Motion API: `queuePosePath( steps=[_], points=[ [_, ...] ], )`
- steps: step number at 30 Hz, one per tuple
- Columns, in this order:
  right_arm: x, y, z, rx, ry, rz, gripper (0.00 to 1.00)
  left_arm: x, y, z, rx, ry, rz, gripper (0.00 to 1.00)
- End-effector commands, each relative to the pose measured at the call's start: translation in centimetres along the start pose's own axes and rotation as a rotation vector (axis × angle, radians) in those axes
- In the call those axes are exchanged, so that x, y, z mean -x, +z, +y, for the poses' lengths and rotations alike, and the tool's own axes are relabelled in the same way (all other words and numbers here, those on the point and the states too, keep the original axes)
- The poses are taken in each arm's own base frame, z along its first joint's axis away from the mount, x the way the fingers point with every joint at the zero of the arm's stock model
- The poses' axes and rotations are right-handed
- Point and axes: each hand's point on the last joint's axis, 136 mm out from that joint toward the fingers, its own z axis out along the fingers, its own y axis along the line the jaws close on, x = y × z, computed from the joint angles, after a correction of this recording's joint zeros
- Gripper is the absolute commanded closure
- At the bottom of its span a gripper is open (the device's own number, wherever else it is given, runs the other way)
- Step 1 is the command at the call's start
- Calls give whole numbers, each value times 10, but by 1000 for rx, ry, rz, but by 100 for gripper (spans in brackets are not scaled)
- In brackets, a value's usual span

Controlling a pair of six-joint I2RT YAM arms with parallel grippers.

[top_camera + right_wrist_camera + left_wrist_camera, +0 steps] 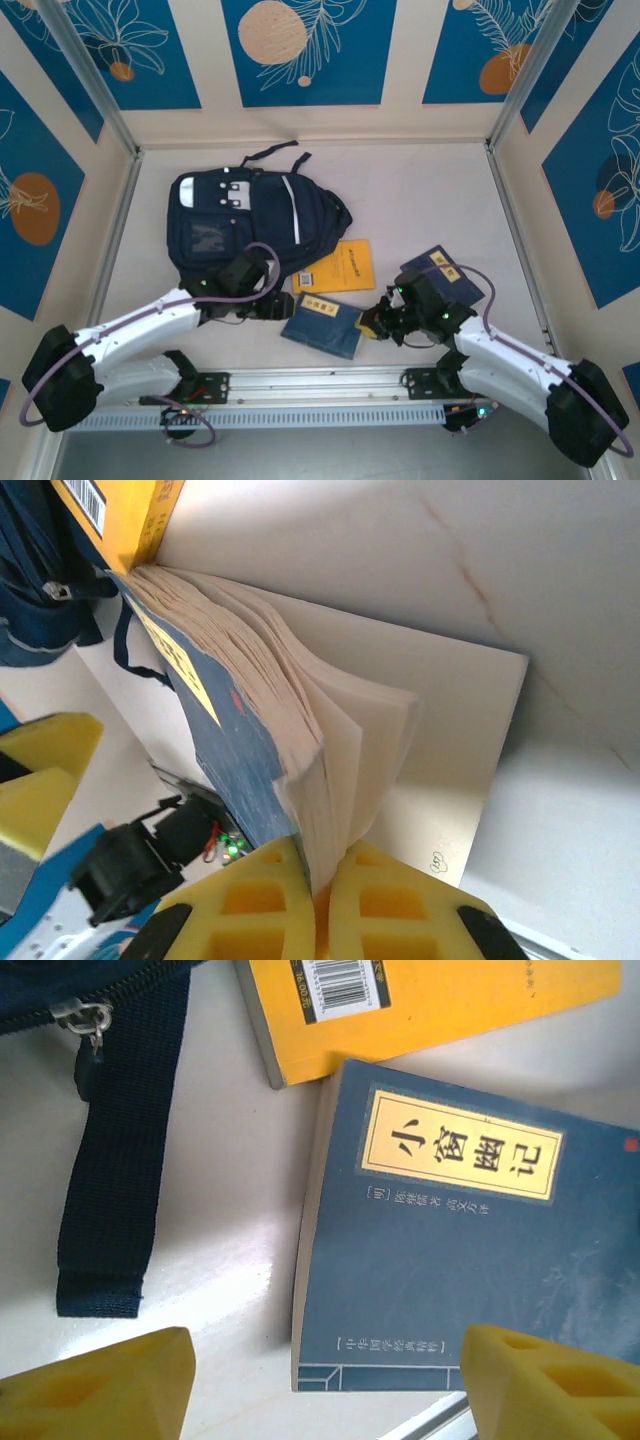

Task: Pack the student bag
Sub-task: Pick up the book from the bottom-center of the table, then pass the book.

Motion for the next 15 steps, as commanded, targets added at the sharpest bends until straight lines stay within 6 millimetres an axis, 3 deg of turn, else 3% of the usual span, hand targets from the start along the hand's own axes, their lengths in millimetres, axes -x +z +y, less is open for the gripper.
queuePosePath(
  steps=[1,7,12,15],
  points=[
    [15,-7,8,104,191,-103,100,6,-13,-3,19,-142,-12,23],
    [20,-19,7,186,251,-240,100,1,-19,-5,7,-456,9,19],
    [15,-14,7,188,243,-248,100,-13,-17,7,-62,-757,-26,19],
    [13,-9,6,192,239,-248,100,-16,-20,14,-102,-853,-77,19]
  ],
)
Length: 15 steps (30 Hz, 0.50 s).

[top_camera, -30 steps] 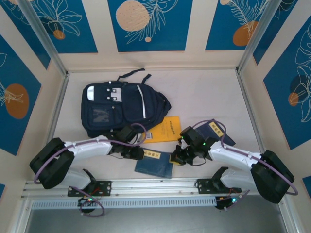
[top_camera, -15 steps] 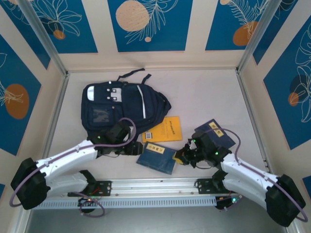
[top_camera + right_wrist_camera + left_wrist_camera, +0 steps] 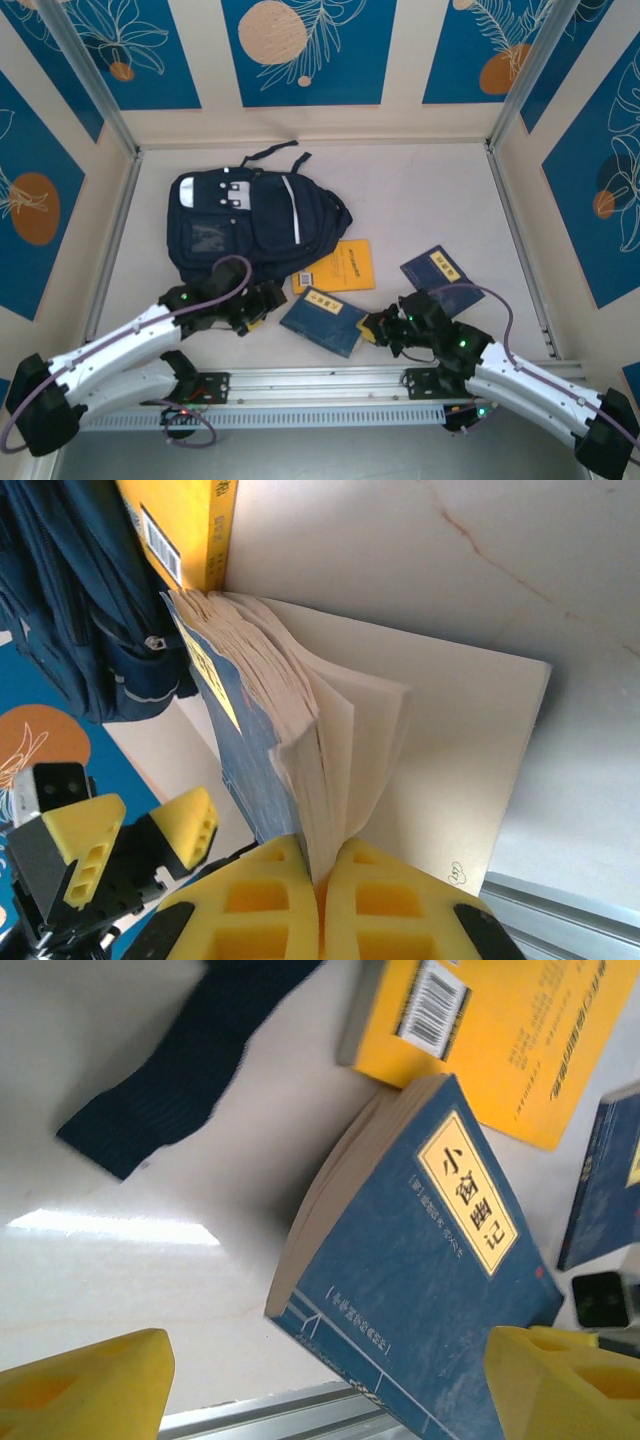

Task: Pack the student bag
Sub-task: Pass the book.

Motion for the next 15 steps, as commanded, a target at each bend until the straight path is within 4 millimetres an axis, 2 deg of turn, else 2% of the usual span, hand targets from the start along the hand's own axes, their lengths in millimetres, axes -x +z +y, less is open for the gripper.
queuePosePath(
  steps=[1,5,10,15],
  points=[
    [20,3,4,50,57,-124,100,4,-1,6,-41,-239,-37,19],
    [19,6,4,56,56,-129,100,2,5,13,-32,-269,-43,19],
    [19,6,7,63,52,-134,100,-10,30,22,-2,-287,-26,21],
    [18,7,7,69,55,-129,100,-13,50,8,-3,-210,-38,25]
  ],
)
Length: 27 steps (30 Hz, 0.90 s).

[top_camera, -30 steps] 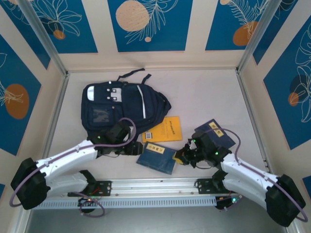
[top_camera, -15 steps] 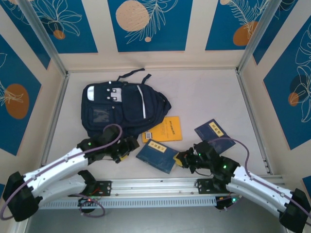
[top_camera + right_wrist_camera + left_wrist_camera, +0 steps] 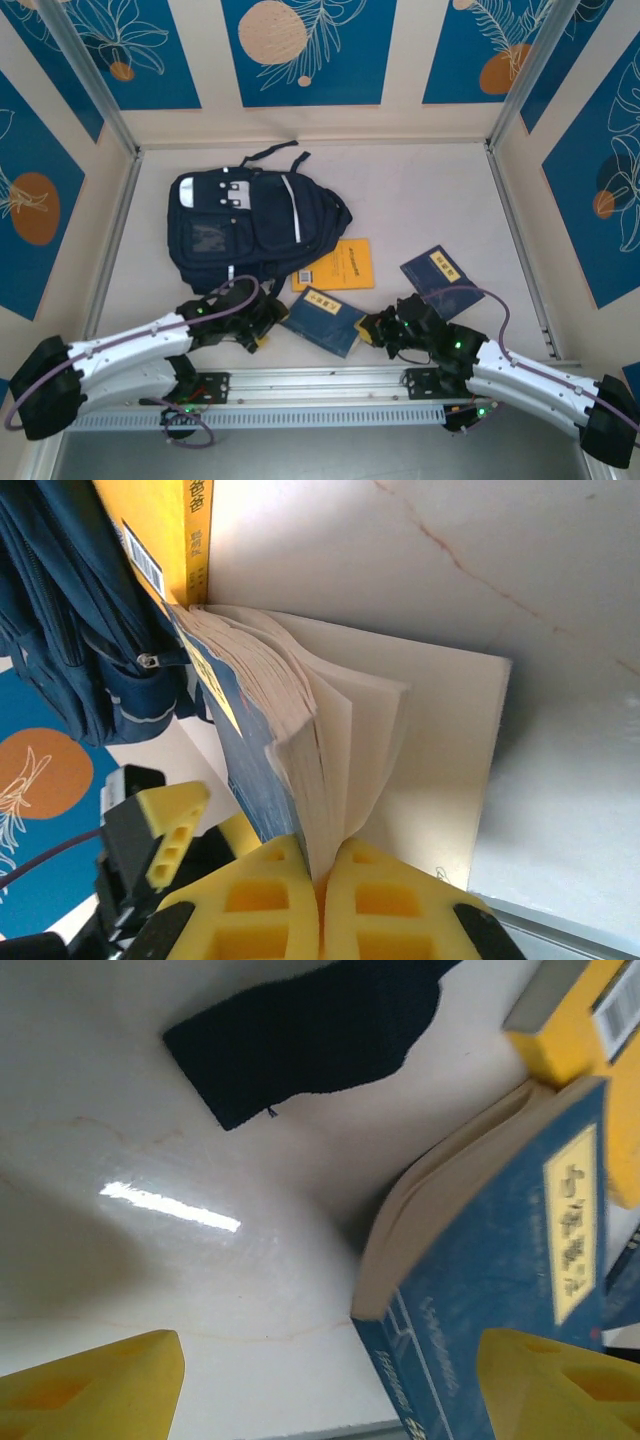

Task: Pack the student bag
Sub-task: Pass the book.

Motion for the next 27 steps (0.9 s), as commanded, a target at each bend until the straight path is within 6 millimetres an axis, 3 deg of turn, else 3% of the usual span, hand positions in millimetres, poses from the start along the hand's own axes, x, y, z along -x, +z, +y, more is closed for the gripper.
queuePosePath(
  steps=[1,5,9,14,18,21,27],
  points=[
    [16,1,8,56,36,-89,100,1,6,-25,-58,-25,-34,26],
    [13,2,7,58,37,-76,100,0,19,-37,-60,9,-38,36],
    [11,2,6,59,34,-67,100,1,28,-41,-52,14,-42,62],
    [11,3,-1,44,34,-70,100,3,21,-47,-41,39,-75,86],
    [14,-2,-10,-7,30,-96,82,8,8,-45,-47,31,-109,100],
    [18,-9,-19,-71,24,-129,64,17,-11,-47,-81,17,-165,100],
    [26,-23,-24,-162,-31,-200,46,36,-63,-70,-229,39,-307,100]
  ],
)
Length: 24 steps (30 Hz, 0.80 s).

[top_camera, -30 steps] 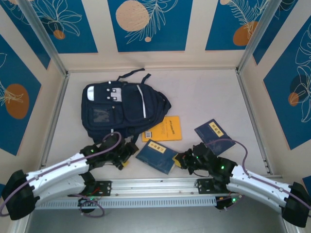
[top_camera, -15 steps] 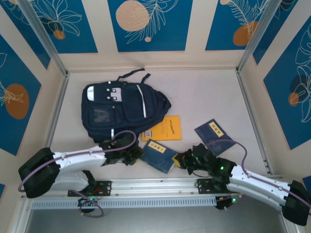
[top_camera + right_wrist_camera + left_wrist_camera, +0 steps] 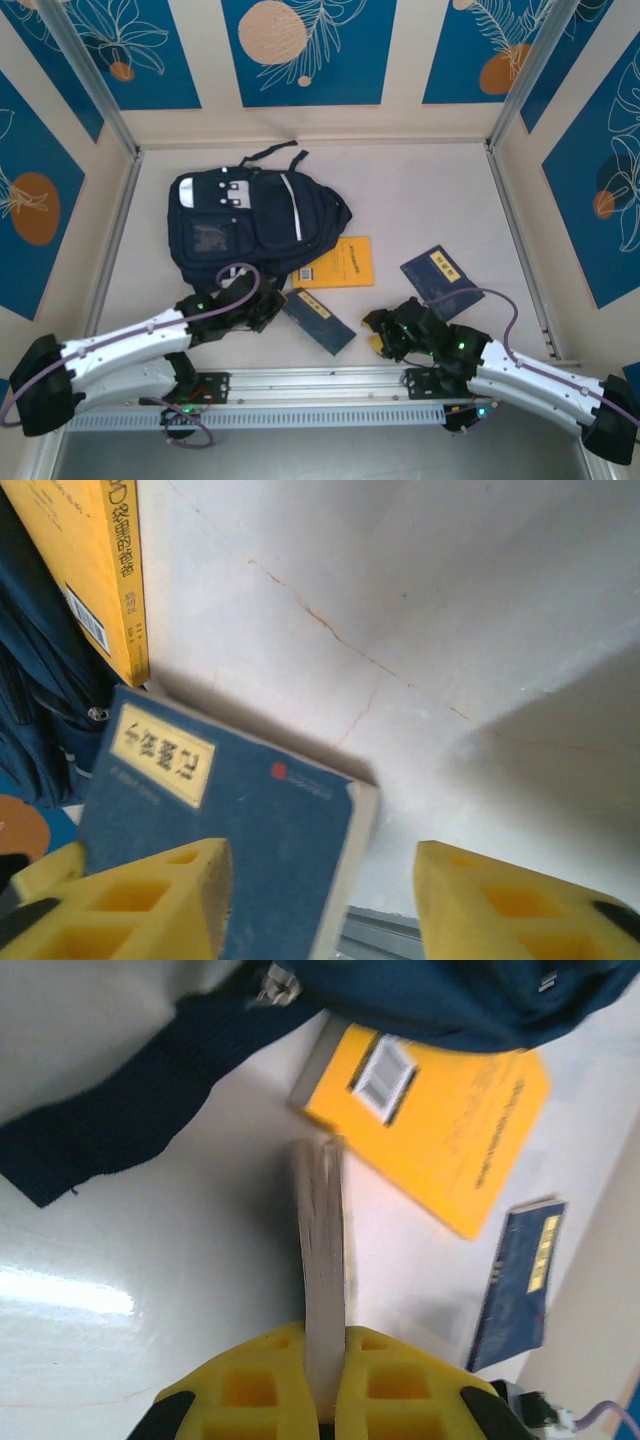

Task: Pack the student bag
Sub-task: Pass the book.

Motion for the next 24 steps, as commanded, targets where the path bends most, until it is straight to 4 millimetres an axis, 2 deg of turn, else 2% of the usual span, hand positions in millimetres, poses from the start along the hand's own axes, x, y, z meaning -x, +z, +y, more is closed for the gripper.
queuePosePath(
  steps=[1,6,10,15,21,24],
  points=[
    [11,-10,0,-39,-66,-81,44,23,-27,-16,-43,30,-127,100],
    [-2,-11,40,74,-257,-37,26,37,-56,-50,-156,156,-205,100],
    [-20,-15,79,207,-352,37,21,42,-74,-78,-228,259,-248,100],
    [-34,-19,122,457,-258,110,15,53,-97,-104,-375,213,-322,100],
    [-47,-34,163,577,-247,114,12,58,-110,-120,-434,184,-347,100],
    [-56,-28,169,554,-254,144,11,60,-113,-124,-455,161,-358,100]
  ],
)
